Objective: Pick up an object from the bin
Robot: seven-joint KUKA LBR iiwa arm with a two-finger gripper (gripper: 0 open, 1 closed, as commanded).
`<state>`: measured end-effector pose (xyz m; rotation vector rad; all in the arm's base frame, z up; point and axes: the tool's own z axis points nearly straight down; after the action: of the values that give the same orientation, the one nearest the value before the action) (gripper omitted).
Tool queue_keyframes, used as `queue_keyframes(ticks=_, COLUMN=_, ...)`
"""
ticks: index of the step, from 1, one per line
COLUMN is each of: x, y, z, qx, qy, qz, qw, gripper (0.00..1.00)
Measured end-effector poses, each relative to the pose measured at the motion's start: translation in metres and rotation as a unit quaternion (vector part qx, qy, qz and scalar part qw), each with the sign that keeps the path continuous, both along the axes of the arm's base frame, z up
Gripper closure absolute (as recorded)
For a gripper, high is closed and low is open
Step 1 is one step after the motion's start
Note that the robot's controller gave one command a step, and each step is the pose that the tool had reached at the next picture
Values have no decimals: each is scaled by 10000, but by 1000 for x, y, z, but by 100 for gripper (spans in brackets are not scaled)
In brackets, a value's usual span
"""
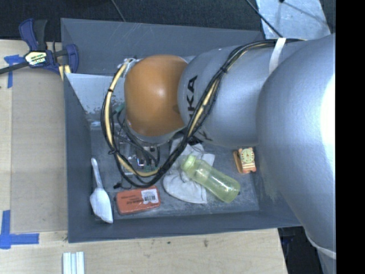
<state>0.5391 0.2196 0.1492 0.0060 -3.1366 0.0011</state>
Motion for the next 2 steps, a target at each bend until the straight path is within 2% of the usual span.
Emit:
queue_keyframes(ticks=1, x=2, y=-1, z=5, qx=11, qy=-36, qz=-17, qw=10000, gripper=0)
queue_keyframes(ticks=2, x=14, y=-55, z=-23, qx=16, qy=-43, qz=-87, qw=10000, gripper=0)
